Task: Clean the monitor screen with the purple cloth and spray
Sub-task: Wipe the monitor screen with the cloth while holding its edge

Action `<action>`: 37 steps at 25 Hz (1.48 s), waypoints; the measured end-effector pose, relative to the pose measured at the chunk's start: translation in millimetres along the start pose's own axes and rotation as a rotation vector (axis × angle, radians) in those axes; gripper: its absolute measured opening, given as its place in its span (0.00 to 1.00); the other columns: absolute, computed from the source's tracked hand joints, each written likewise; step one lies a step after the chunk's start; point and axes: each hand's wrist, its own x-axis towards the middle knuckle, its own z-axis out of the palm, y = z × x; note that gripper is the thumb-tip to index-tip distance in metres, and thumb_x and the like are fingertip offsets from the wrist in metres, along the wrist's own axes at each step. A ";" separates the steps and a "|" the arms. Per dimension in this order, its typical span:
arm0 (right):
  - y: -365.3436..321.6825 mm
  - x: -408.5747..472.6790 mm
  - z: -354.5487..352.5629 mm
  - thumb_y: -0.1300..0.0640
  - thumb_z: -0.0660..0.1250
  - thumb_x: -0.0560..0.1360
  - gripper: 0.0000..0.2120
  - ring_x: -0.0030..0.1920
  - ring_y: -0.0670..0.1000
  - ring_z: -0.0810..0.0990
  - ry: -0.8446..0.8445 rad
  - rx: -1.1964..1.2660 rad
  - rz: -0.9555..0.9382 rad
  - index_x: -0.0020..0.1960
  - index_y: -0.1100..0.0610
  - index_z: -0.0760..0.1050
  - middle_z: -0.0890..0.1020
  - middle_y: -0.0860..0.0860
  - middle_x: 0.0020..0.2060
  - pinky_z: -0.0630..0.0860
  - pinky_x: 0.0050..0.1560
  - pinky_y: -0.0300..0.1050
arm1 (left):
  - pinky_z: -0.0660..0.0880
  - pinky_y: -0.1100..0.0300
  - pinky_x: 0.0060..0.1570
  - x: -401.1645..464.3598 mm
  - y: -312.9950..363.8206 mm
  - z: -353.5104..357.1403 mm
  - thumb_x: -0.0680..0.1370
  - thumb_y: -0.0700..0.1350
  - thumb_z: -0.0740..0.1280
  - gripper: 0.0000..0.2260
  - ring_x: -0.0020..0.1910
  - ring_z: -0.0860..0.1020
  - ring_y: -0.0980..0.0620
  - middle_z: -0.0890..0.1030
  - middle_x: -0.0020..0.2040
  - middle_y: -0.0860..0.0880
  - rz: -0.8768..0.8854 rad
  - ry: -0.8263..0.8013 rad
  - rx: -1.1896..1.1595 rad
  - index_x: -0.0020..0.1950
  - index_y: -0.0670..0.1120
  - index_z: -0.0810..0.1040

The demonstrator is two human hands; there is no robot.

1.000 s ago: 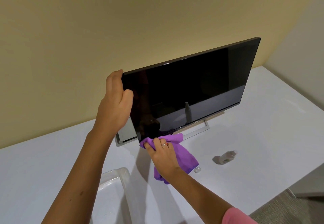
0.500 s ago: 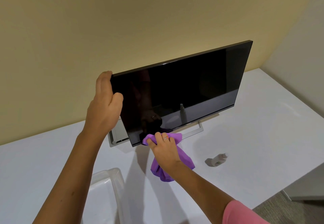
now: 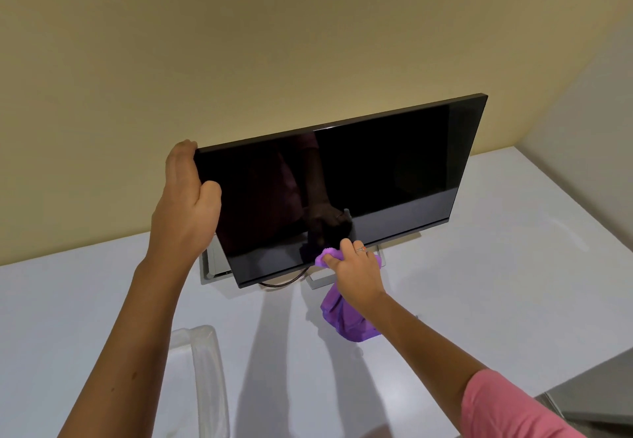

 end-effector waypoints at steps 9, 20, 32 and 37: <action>65.2 4.2 -9.5 0.60 0.65 0.75 0.18 0.56 0.57 0.69 0.040 0.043 -0.003 0.64 0.49 0.74 0.70 0.55 0.54 0.73 0.50 0.48 | 0.48 0.36 0.69 3.2 29.0 21.3 0.71 0.44 0.50 0.29 0.75 0.51 0.38 0.62 0.75 0.41 0.045 0.100 0.453 0.72 0.39 0.63; 161.6 3.6 -8.8 0.58 0.68 0.75 0.14 0.55 0.56 0.71 0.091 0.127 0.164 0.60 0.49 0.79 0.73 0.53 0.52 0.77 0.51 0.46 | 0.48 0.40 0.73 1.0 36.2 35.7 0.71 0.44 0.49 0.29 0.76 0.46 0.39 0.61 0.75 0.44 -0.013 0.158 0.361 0.72 0.42 0.63; 246.8 -12.7 -1.8 0.59 0.67 0.76 0.21 0.57 0.58 0.72 0.088 0.051 0.359 0.68 0.49 0.72 0.74 0.56 0.56 0.78 0.51 0.48 | 0.47 0.44 0.73 -0.2 33.5 38.5 0.71 0.44 0.50 0.28 0.76 0.45 0.39 0.62 0.74 0.44 0.011 0.173 0.319 0.72 0.42 0.63; 255.7 -14.5 -1.4 0.57 0.68 0.75 0.23 0.58 0.58 0.72 0.052 -0.015 0.365 0.70 0.48 0.69 0.73 0.56 0.58 0.79 0.53 0.49 | 0.47 0.45 0.73 -0.8 34.8 37.8 0.71 0.43 0.51 0.28 0.76 0.45 0.40 0.62 0.74 0.44 0.003 0.172 0.305 0.72 0.42 0.62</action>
